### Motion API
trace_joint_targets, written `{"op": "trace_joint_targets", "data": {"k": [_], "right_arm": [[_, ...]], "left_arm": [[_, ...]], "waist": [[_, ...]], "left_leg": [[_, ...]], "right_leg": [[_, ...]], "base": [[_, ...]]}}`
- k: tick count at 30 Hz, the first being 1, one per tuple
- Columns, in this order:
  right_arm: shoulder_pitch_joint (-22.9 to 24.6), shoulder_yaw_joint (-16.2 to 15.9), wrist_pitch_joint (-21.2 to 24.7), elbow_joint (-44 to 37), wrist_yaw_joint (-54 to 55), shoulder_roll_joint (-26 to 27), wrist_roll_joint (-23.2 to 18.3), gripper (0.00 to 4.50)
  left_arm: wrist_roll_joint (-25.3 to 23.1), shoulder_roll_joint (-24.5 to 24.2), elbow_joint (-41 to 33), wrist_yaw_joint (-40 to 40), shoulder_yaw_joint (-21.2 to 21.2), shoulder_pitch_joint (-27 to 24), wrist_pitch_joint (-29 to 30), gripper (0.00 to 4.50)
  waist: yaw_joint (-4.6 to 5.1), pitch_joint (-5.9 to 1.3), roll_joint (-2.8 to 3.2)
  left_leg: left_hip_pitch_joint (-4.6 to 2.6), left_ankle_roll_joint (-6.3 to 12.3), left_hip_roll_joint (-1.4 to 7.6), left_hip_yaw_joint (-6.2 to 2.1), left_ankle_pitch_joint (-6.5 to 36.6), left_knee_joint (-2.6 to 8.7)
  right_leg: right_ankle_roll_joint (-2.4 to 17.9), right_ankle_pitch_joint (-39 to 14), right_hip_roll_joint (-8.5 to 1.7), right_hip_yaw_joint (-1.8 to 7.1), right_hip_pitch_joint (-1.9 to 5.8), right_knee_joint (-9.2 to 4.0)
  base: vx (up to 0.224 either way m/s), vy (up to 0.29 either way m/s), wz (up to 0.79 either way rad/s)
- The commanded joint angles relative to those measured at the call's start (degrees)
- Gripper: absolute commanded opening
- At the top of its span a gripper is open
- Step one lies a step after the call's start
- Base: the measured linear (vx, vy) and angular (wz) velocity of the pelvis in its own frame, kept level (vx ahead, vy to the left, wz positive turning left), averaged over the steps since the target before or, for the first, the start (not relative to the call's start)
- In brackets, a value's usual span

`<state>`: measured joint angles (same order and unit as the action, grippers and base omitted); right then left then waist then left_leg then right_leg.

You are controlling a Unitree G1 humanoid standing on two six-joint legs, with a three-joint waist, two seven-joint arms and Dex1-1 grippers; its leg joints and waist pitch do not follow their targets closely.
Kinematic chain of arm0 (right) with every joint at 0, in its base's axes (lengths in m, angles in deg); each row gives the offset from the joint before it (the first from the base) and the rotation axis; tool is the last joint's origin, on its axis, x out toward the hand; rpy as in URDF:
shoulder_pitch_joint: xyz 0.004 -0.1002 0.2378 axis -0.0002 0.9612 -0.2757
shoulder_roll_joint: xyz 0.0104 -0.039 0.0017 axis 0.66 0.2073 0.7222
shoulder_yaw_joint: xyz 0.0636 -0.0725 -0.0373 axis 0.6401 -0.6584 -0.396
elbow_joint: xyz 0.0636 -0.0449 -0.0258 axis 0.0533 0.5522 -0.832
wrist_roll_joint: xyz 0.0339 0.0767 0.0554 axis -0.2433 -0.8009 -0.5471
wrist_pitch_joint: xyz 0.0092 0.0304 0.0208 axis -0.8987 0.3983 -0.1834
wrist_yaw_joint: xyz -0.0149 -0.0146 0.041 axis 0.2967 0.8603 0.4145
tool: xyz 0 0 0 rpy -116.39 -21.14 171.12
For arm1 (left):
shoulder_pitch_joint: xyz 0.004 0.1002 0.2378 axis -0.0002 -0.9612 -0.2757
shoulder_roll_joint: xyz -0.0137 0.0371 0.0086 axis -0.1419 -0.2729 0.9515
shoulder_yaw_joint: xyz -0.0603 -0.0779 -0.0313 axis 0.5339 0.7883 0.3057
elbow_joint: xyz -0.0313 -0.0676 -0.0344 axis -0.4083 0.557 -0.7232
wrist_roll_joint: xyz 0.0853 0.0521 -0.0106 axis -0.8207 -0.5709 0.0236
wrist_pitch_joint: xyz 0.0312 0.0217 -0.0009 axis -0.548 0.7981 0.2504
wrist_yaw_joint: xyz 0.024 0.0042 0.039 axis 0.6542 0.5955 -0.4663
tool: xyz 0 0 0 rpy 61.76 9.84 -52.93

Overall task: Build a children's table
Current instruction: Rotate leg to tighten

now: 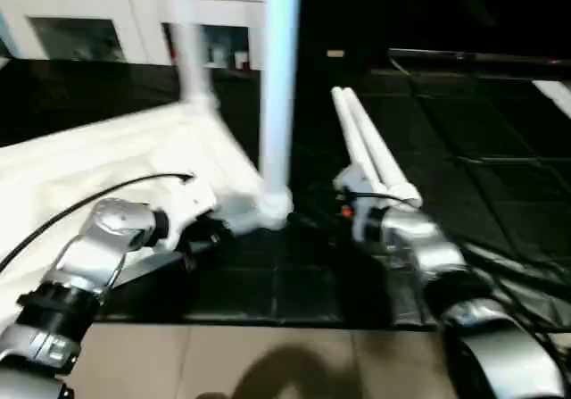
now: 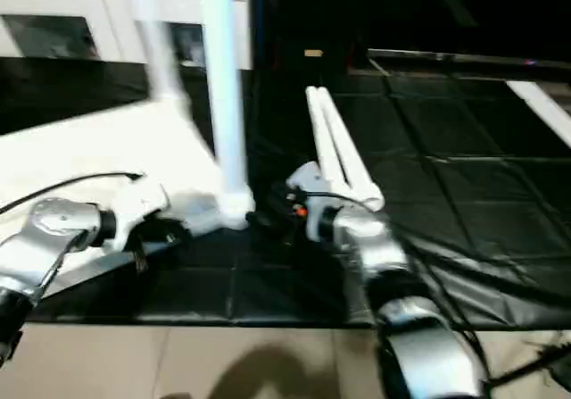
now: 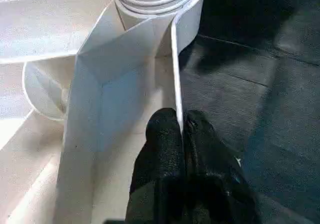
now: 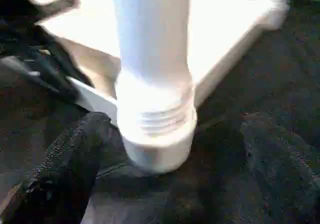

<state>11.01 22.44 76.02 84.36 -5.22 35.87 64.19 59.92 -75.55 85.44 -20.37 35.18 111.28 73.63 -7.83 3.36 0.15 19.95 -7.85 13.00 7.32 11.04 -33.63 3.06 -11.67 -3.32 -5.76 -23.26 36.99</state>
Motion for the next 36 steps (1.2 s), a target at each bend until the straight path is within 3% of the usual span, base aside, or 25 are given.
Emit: {"op": "trace_joint_targets", "data": {"k": [1,4,10,14,24,36], "right_arm": [[0.56,-1.04,0.03,-4.02,-4.7,-1.22,-1.42,4.47],[1.12,-2.58,-1.79,-5.56,-7.38,-2.34,-0.84,4.47],[2.11,-5.81,-1.18,-8.25,-15.27,-3.54,-0.3,4.47],[0.34,-7.31,-2.94,-4.57,-14.85,-3.25,2.28,4.47],[-2.1,-6.76,-2.69,-1.26,-16.22,-2.08,1.01,3.57],[-2.7,-6.54,-2.35,1.79,-18.75,-1.71,0.45,2.72]], "left_arm": [[-1.04,-0.32,0.95,4.56,-2.95,1.32,-3.7,0.0],[-0.97,-0.63,1.64,7.88,-4.15,1.72,-5.54,0.0],[-1.72,-0.76,4.08,11.37,-6.16,3.17,-10.03,0.0],[-2.11,-0.24,6.08,12.59,-6.43,4.2,-12.26,0.0],[-3.0,-0.32,7.6,14.09,-7.46,4.62,-15.02,0.0],[-3.58,-0.31,8.53,14.95,-7.77,4.56,-15.84,0.0]], "waist": [[0.09,-4.03,1.36],[-0.25,-4.23,1.33],[-0.44,-4.39,1.28],[-0.41,-4.27,1.06],[-0.42,-4.38,0.79],[-0.44,-4.39,1.04]], "left_leg": [[0.21,2.37,0.13,1.34,9.67,3.53],[0.29,2.44,0.14,1.27,8.6,3.43],[0.51,2.75,0.12,1.25,8.07,3.35],[0.4,2.17,0.11,1.34,8.29,3.42],[0.55,2.51,0.26,1.33,6.88,3.38],[0.47,2.5,0.32,1.37,7.34,3.35]], "right_leg": [[9.93,-9.53,-4.22,3.49,3.81,-5.25],[9.97,-8.02,-4.21,3.45,3.81,-4.97],[10.78,-5.14,-4.1,3.36,3.99,-4.6],[10.37,-7.32,-4.26,3.45,3.89,-4.82],[10.36,-5.9,-4.3,3.45,3.97,-4.47],[11.07,-5.9,-4.39,3.44,3.94,-4.46]], "base": [[0.0,0.0,0.0],[0.0,0.0,0.0],[0.0,0.0,0.0],[0.0,0.0,0.0],[0.0,0.0,0.0],[0.0,0.0,0.0]]}}
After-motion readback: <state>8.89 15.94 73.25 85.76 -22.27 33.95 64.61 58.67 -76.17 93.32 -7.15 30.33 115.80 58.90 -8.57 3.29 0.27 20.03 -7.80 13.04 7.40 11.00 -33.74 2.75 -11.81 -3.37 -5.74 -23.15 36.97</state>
